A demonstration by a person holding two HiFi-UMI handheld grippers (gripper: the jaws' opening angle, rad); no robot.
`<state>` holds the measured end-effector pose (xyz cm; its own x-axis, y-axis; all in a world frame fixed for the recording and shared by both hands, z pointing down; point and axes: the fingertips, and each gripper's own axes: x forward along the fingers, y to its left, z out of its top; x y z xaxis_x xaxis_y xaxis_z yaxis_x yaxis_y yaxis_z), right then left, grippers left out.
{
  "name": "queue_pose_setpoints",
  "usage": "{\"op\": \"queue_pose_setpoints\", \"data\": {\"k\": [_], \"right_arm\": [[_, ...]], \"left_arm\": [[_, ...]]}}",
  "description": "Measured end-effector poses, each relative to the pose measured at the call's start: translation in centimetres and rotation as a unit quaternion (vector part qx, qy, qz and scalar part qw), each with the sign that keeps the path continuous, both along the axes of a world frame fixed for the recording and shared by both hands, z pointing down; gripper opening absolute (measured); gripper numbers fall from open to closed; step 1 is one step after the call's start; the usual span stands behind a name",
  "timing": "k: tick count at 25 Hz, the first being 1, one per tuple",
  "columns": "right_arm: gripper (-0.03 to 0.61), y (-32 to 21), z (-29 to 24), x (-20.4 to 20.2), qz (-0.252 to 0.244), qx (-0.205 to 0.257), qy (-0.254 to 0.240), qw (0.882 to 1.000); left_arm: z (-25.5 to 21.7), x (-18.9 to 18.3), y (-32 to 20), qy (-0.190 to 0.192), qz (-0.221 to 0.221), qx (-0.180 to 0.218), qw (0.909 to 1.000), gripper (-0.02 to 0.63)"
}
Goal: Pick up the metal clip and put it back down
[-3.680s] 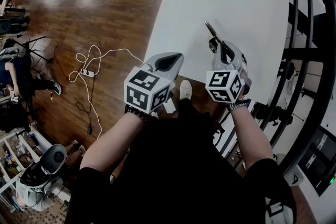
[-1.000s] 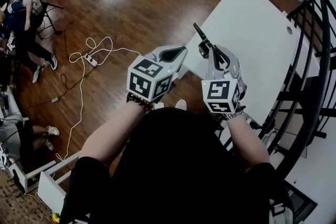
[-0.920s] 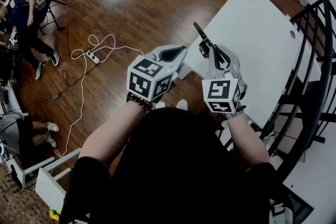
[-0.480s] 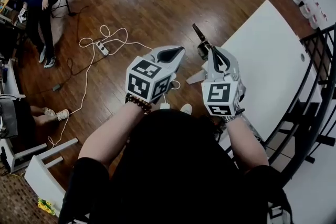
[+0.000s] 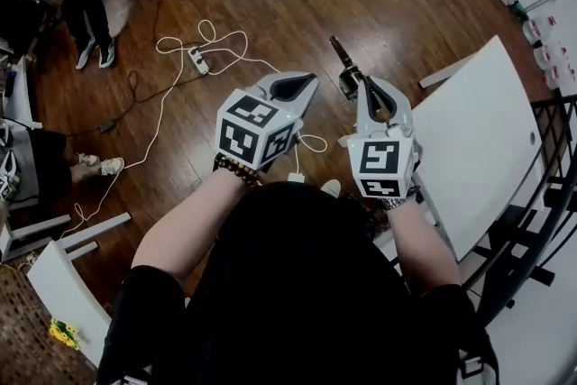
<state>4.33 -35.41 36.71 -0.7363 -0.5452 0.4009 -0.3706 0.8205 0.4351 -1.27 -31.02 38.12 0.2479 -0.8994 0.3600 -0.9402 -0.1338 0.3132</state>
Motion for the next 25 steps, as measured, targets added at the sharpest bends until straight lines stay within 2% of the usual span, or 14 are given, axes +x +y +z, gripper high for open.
{"op": "queue_pose_setpoints", "data": {"k": [14, 25], "right_arm": [[0.0, 10.1, 0.1, -15.9, -0.104, -0.02, -0.006, 0.994], [0.0, 18.9, -0.4, -25.4, -0.21, -0.027, 0.006, 0.977]], "left_arm": [[0.1, -15.2, 10.6, -0.001, -0.1, 0.001, 0.995, 0.015], [-0.3, -24.0, 19.4, 0.011, -0.201, 0.008, 0.9796, 0.015]]}}
